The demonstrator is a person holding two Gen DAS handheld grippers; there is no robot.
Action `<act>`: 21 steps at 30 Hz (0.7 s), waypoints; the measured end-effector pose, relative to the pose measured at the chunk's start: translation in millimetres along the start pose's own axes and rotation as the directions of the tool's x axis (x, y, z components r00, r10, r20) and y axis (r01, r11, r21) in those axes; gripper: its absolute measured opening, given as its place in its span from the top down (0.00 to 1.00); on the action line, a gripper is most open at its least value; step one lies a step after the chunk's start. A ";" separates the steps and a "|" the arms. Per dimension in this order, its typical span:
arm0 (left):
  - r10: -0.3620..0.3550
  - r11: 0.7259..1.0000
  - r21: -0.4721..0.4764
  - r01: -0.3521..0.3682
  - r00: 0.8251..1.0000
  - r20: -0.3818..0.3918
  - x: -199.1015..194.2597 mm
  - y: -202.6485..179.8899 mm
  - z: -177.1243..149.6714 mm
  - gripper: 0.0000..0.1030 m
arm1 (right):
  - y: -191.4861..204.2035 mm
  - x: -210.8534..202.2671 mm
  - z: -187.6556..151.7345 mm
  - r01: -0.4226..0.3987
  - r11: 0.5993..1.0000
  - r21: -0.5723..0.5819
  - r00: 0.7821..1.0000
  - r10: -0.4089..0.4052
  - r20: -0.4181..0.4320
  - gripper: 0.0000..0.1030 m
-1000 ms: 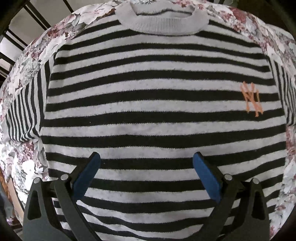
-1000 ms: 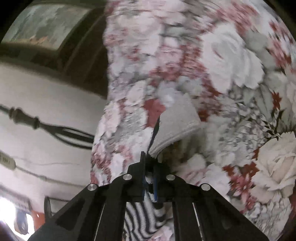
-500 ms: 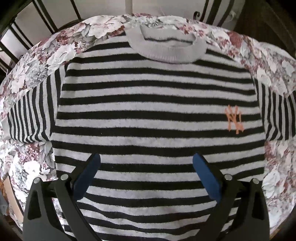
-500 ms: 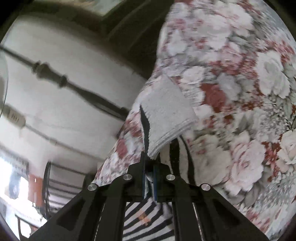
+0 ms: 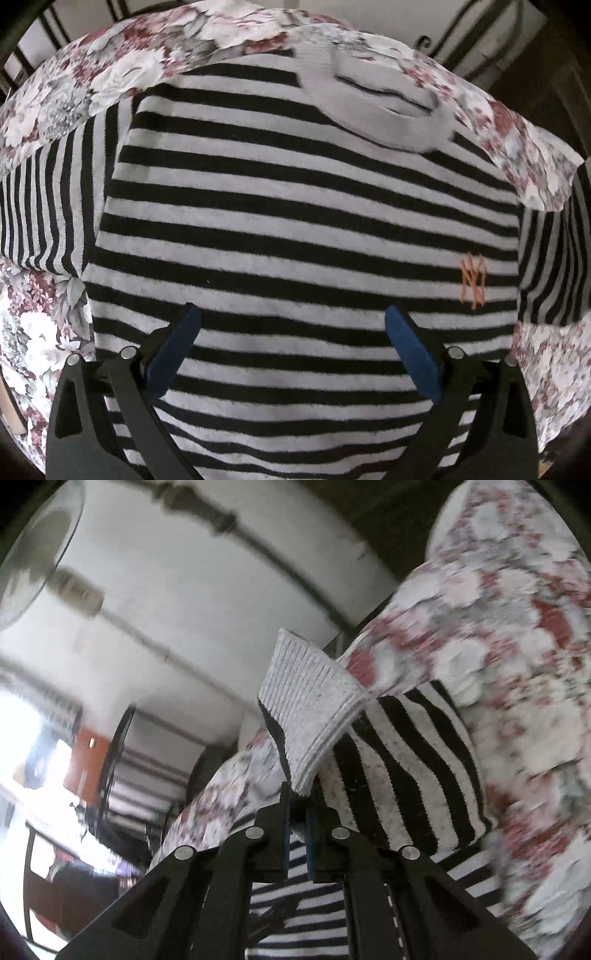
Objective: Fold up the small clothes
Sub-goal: 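Fold the held sleeve across the sweater body and open the right gripper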
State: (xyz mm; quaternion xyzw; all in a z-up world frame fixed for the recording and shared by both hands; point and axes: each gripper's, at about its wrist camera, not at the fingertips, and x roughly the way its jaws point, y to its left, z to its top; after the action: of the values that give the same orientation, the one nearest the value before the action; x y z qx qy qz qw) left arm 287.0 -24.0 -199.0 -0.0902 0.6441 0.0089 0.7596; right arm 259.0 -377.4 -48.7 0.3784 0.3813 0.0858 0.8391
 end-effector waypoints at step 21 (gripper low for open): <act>-0.021 0.961 -0.278 0.018 1.000 -0.008 22.6 121.9 87.5 0.05 | 27.0 158.7 -109.3 0.114 0.965 -0.237 0.918 -0.194 -0.346 0.89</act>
State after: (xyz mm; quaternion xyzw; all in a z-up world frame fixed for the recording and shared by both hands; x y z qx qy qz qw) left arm 360.5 106.5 -222.9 -0.2023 0.6397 0.0909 0.7359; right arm 296.1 -227.6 -167.3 0.2327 0.5482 0.1284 0.7930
